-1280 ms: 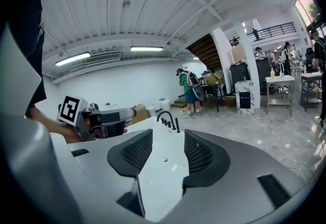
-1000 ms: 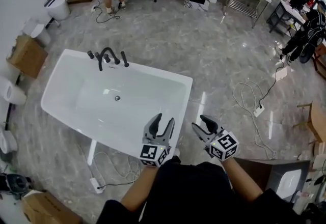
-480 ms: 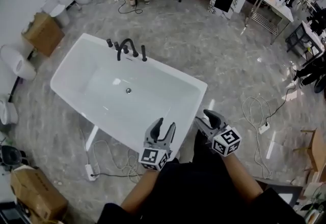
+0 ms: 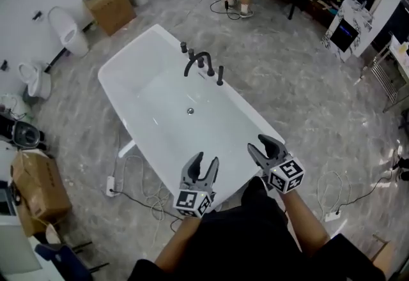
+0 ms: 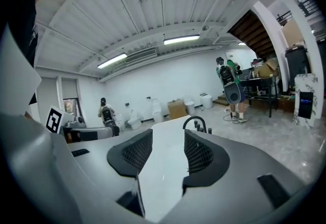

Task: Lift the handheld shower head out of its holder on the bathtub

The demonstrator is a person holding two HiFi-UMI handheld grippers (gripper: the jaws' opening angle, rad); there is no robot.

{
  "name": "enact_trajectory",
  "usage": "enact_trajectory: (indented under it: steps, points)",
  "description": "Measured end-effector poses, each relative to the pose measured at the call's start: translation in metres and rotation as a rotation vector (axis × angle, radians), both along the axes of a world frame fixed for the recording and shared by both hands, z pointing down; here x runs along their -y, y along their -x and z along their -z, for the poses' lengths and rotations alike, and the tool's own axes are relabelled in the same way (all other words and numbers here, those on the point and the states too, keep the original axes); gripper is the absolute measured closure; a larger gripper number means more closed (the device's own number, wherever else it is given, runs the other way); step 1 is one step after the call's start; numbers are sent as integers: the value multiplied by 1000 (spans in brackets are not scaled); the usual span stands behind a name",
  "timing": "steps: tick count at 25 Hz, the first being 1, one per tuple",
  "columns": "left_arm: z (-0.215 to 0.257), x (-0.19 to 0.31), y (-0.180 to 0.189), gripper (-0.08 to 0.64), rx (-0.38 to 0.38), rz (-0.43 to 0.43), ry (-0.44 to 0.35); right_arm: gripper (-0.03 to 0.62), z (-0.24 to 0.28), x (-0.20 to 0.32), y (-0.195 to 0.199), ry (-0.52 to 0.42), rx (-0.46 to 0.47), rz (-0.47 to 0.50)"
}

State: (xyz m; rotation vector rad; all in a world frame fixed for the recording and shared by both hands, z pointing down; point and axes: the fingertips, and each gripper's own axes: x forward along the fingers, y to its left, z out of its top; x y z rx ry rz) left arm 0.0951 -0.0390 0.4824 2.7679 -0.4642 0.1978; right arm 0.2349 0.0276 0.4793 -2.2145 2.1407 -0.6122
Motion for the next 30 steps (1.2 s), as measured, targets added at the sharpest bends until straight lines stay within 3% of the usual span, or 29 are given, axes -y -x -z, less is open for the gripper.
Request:
enact_trajectory:
  steps: [5,11,24,30]
  points:
    - [8,9,-46,376,28,97,-29,425,-13,15,-60,10,32,89]
    - [4,19,-72,374,46,199,-12,433,-21,33,-99,23,62,159]
    - [2,41,-97,374,106,359,-4,433,-38,70,-130,66,102,308]
    - [-11,46,-107,374,113,395,19,433,-56,81,-138,94,101,364]
